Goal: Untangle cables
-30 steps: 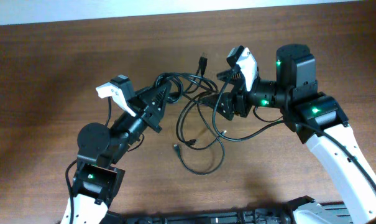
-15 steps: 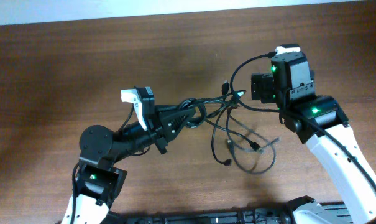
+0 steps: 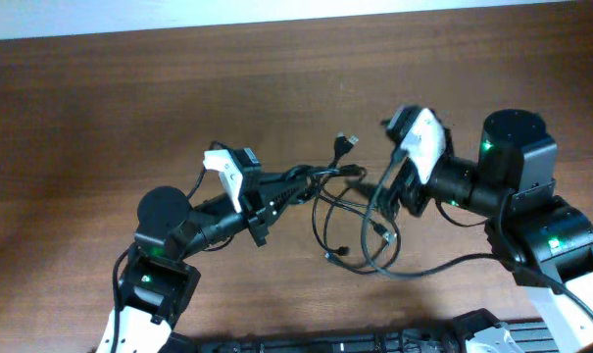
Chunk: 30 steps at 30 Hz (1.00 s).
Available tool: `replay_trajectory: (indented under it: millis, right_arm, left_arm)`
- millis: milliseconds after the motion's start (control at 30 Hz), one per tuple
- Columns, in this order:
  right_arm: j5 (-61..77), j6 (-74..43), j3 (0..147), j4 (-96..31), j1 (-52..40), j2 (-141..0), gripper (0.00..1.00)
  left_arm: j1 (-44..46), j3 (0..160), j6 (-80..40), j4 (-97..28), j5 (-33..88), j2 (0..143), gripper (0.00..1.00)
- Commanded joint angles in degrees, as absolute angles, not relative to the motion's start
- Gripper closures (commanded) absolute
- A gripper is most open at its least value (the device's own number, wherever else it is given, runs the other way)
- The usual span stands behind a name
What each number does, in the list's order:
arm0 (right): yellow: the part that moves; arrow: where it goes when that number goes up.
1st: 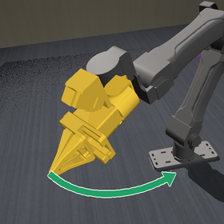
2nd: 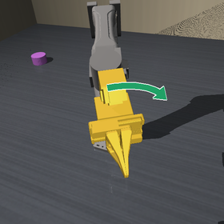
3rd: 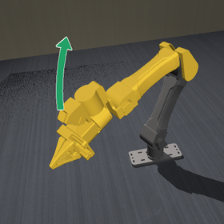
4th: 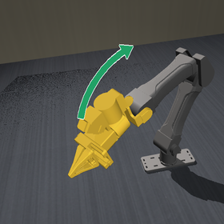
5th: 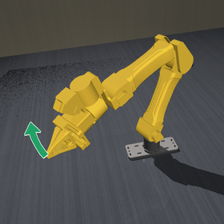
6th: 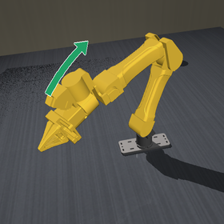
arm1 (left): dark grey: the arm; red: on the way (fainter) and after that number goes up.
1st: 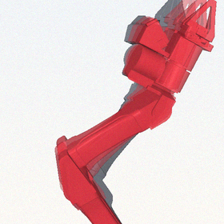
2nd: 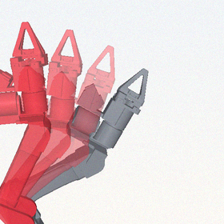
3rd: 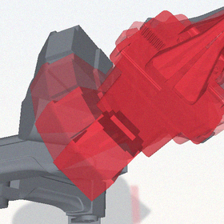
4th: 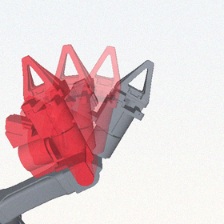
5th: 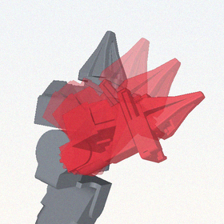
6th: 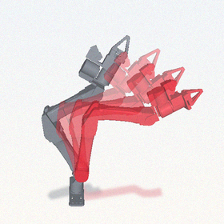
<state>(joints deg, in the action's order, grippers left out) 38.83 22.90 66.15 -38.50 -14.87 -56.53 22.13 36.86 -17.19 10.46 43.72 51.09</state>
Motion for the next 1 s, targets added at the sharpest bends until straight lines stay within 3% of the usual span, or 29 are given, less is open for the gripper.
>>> replay_trajectory:
  millis: [0, 100, 267, 600, 667, 700, 900, 967]
  right_arm:
    - [51.53, 31.44, 66.24, -40.16, -14.92, -56.40, 0.01]
    - [59.79, 36.12, 66.24, -42.13, -14.98, -56.66, 0.01]
    - [69.04, 39.03, 66.22, -43.09, -14.98, -59.75, 0.03]
    - [70.04, 39.03, 66.22, -42.65, -15.03, -62.19, 0.54]
    - [70.04, 39.03, 66.22, -42.68, -15.03, -62.19, 0.77]
    - [70.06, 39.00, 66.22, -42.68, -15.03, -62.19, 0.96]
    - [69.84, 39.00, 66.22, -42.68, -14.96, -62.19, 0.96]
    - [66.46, 38.96, 66.24, -42.68, -14.96, -62.19, 0.96]
  left_arm:
    - [22.35, 37.60, -13.34, 12.43, 48.10, 50.54, 1.00]
    - [22.35, 37.60, -9.06, 19.57, 57.14, 50.54, 1.00]
    - [22.37, 37.60, -9.08, 23.94, 60.14, 50.68, 1.00]
    - [25.89, 37.60, -9.13, 39.09, 62.50, 59.16, 1.00]
    - [25.89, 37.60, -9.10, 39.40, 60.12, 59.20, 1.00]
    - [25.89, 37.60, -9.13, 39.42, 59.51, 59.20, 1.00]
    - [25.82, 37.60, -9.34, 39.42, 58.67, 59.18, 0.99]
    - [25.82, 37.60, -9.80, 39.48, 58.65, 59.11, 0.82]
